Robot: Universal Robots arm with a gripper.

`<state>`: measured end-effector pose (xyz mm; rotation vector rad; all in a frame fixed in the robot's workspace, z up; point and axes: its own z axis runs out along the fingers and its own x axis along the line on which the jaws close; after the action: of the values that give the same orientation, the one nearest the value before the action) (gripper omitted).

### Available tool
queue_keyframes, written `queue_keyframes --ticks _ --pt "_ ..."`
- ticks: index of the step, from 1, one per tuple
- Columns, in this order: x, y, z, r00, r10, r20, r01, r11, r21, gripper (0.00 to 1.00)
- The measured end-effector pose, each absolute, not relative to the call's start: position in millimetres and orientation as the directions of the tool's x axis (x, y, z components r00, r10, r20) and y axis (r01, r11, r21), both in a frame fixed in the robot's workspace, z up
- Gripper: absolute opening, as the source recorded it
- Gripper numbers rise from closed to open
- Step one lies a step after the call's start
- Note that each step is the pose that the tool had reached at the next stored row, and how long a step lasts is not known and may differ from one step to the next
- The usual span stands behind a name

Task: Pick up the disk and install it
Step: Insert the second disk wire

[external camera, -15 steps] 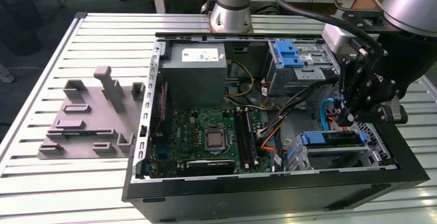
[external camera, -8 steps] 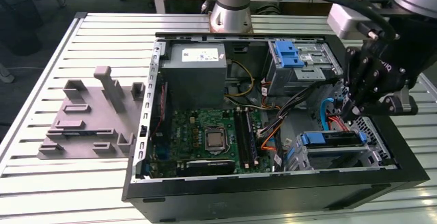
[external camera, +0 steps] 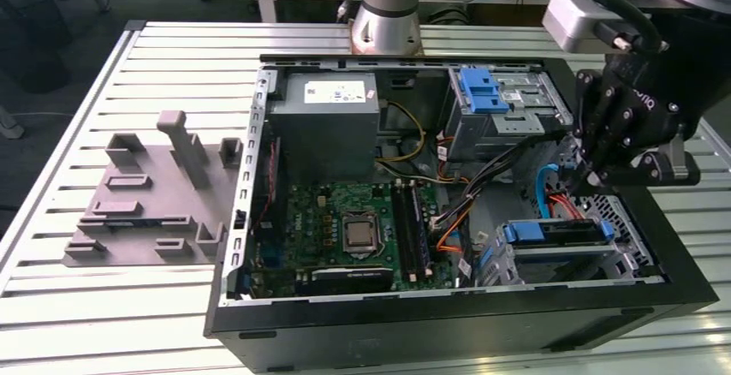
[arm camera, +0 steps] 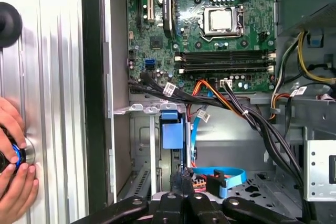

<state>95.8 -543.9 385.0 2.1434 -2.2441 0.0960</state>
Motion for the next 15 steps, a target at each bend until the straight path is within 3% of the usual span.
queue_keyframes --ticks 15 --pt "95 -525 388 -0.046 -0.997 0.068 -0.999 0.045 -0.019 0.11"
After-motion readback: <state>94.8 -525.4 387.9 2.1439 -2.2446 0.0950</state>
